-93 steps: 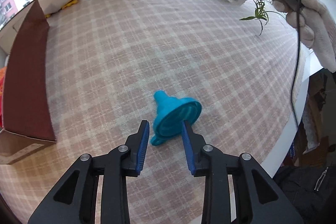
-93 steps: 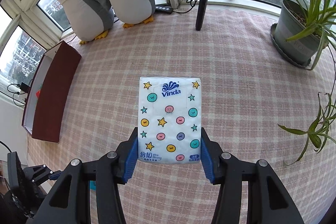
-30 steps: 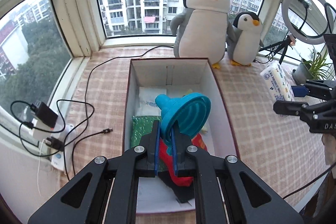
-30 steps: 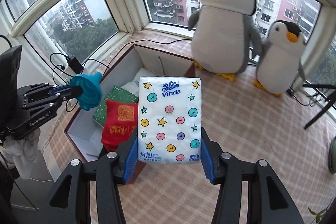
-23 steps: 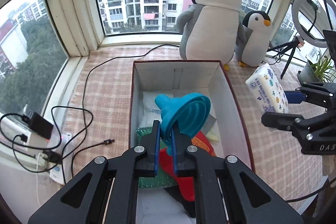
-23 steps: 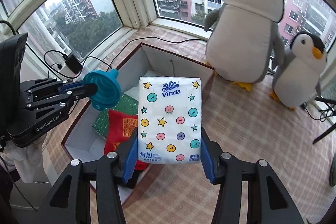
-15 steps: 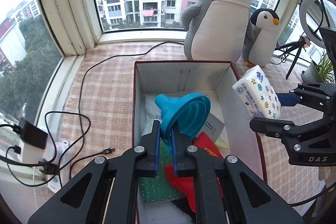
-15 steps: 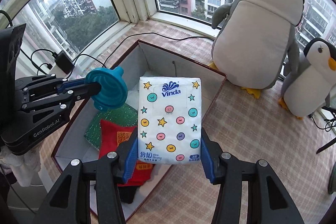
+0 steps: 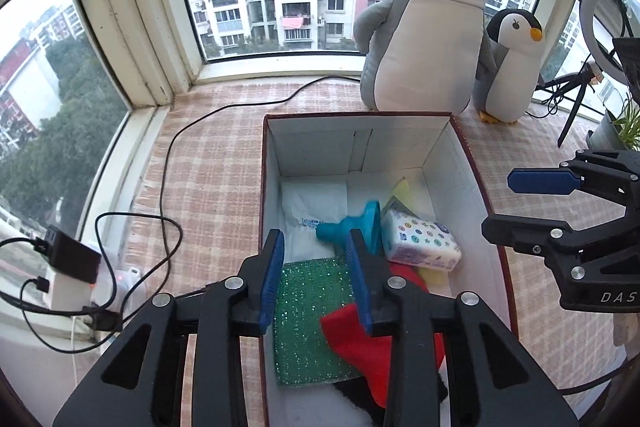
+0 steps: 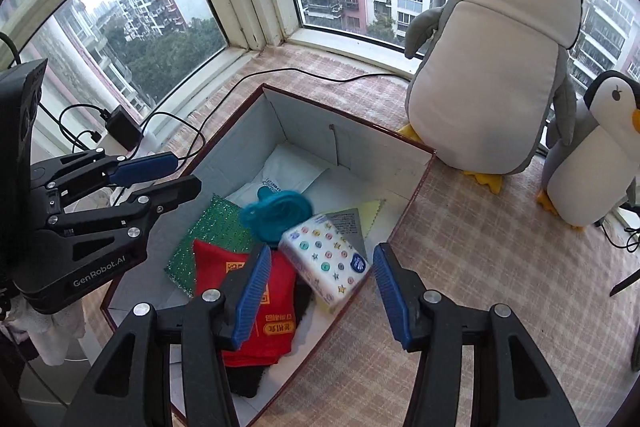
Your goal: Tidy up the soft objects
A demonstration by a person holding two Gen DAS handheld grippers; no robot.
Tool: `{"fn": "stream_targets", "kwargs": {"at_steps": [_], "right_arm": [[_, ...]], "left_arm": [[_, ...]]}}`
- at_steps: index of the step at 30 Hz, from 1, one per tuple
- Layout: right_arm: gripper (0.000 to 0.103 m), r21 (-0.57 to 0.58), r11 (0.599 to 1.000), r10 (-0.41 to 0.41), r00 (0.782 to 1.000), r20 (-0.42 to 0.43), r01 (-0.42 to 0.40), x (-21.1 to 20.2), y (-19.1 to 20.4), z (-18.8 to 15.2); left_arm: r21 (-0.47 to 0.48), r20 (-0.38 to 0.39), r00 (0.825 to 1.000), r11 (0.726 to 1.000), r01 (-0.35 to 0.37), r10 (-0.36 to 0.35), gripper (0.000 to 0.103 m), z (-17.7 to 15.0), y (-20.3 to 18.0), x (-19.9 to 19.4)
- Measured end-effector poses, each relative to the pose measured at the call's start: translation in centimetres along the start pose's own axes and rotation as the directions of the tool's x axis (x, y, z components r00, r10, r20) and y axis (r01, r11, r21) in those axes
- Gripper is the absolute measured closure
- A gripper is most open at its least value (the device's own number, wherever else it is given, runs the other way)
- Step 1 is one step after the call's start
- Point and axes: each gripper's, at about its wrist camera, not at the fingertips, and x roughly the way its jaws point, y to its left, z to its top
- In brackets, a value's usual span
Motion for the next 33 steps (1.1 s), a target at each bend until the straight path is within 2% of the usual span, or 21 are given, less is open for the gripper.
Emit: {"fn": "stream_targets", "kwargs": {"at_steps": [11, 21, 22, 24, 31, 33], "right_arm": [[0.054, 0.023, 0.999, -0.023, 0.999, 0.025, 0.023, -3.6, -0.3, -2.8], [0.053, 0.095, 0.994, -0.062, 0.997, 0.053, 0.057, -7.9, -1.6, -7.6], [0.053, 0.110, 0.992, -0.068, 0.996, 0.058, 0.061, -8.4, -1.9, -8.3], [0.053, 0.137, 0.988, -0.078, 0.995, 0.067, 0.068, -9.3, -2.6, -9.7], [0.049, 0.208, 0.969, -0.149, 0.986, 0.080, 0.130, -11.9, -4.4, -15.5], [0.049, 0.225, 0.962, -0.181, 0.980, 0.085, 0.158, -12.7, -4.8, -17.5]], "left_arm": [[0.020, 0.030, 0.999, 1.000, 0.017, -0.017, 0.072, -1.6, -2.0, -3.6], [0.106, 0.068, 0.995, 0.992, 0.071, -0.079, 0.072, -4.1, -7.1, -8.0], [0.113, 0.070, 0.994, 0.990, 0.081, -0.089, 0.070, -4.4, -7.7, -8.3], [0.122, 0.075, 0.992, 0.988, 0.096, -0.106, 0.056, -5.0, -8.7, -8.8], [0.156, 0.075, 0.990, 0.982, 0.109, -0.122, 0.055, -7.5, -12.3, -9.6], [0.147, 0.069, 0.991, 0.984, 0.104, -0.116, 0.047, -8.3, -13.2, -9.6]]}}
